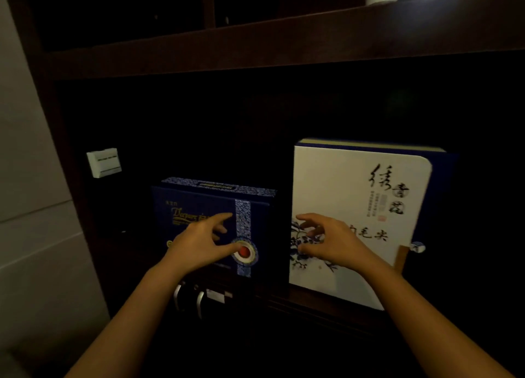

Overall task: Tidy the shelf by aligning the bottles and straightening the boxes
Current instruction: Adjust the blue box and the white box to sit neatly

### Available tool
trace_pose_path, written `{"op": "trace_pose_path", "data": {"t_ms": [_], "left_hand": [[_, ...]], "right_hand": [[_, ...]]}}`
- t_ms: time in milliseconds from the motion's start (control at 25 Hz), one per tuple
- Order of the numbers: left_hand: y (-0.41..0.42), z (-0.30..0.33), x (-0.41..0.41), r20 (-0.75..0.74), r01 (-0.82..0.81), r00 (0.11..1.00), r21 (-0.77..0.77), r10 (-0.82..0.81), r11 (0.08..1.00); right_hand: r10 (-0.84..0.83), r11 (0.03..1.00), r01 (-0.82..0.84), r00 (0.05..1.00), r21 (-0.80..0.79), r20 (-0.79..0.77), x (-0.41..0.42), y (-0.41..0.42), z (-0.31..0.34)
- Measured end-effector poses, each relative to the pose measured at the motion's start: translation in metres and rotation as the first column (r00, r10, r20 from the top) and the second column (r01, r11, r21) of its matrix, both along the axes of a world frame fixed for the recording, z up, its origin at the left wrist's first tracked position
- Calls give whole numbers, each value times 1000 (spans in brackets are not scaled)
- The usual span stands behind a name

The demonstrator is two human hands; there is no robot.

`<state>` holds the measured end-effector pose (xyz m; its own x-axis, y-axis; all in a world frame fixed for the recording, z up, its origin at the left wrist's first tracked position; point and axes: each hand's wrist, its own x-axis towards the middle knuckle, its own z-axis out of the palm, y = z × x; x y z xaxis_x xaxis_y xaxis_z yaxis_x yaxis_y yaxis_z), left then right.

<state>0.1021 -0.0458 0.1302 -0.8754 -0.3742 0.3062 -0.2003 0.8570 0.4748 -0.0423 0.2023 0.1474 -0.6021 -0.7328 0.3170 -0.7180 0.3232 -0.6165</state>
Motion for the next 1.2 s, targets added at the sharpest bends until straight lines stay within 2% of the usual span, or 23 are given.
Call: {"op": "trace_pose_path", "data": {"t_ms": [200,440,560,680,800,1000,1200], "left_hand": [[-96,6,-16,-90,-72,993,-5,71,997],[-193,25,-35,-101,45,993,-88,-54,995],[-245,34,-43,-135,57,988,-96,-70,994],[-287,28,-55,-39,50,998,-91,-54,995],[-299,11,-64,48,87,995,-7,-87,996],[-295,-4,-76,-134,23,991,-22,-26,999],[-293,-5,-77,-138,8,990,-48,-14,999]], "right_hand": [[-122,991,120,992,-50,-34,-8,-77,-6],[-371,928,358,913,-103,-170,-18,-140,-5],[-485,874,475,860,-99,-158,-21,-149,-4],[-503,863,502,851,-45,-154,-24,-162,-11],[-512,857,515,845,-25,-154,-25,-174,-16],[-571,816,578,802,-10,-174,-29,-181,-21],[-587,803,595,782,-28,-208,-28,-181,-23]]}}
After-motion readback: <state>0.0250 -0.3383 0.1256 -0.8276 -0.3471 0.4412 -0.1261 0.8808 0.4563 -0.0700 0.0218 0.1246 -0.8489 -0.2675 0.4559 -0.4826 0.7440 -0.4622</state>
